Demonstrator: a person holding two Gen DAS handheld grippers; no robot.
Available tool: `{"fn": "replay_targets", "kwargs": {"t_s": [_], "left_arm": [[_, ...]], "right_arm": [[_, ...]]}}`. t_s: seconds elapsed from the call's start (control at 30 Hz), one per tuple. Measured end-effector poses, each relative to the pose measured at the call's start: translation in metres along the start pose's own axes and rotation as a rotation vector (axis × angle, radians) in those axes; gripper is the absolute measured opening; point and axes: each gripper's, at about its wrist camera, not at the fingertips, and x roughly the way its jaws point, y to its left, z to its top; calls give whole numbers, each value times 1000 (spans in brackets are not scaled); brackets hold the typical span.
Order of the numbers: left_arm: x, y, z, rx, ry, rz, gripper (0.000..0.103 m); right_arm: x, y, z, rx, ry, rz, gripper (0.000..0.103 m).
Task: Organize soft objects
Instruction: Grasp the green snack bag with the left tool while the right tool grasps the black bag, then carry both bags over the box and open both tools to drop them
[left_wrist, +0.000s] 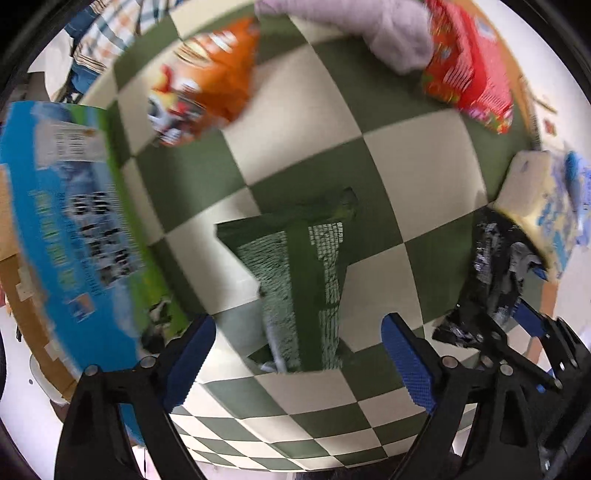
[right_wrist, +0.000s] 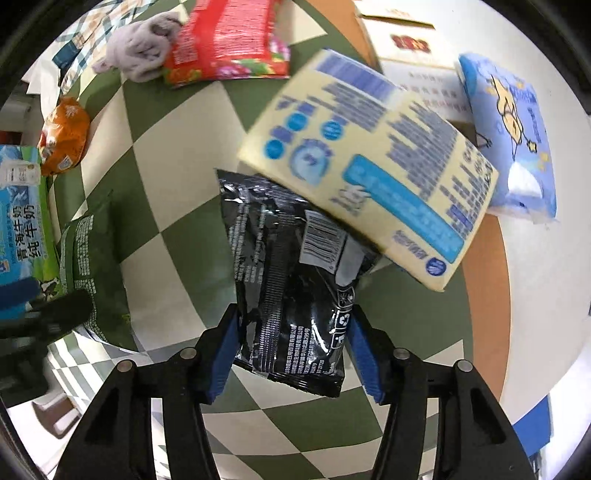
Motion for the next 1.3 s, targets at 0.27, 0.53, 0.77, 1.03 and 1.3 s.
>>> {"fn": "replay_targets", "kwargs": {"t_s": [0.27, 0.53, 0.77, 1.03, 1.3], "left_arm": [[33, 10, 19, -39, 82, -38, 47], [33, 22, 16, -81, 30, -94, 38], [38, 16, 0, -84, 7, -78, 34], [6, 12, -16, -97, -67, -120, 30], [-83, 38, -86, -126, -257, -225, 29]], "right_arm": [[28, 8, 2, 17, 8, -15, 62], [27, 48, 24, -31, -22, -107, 61], [33, 65, -6, -43, -43, -136, 55], [26, 64, -28, -56, -56, -93, 48], [-19, 78, -67, -142, -133, 0, 48]]}}
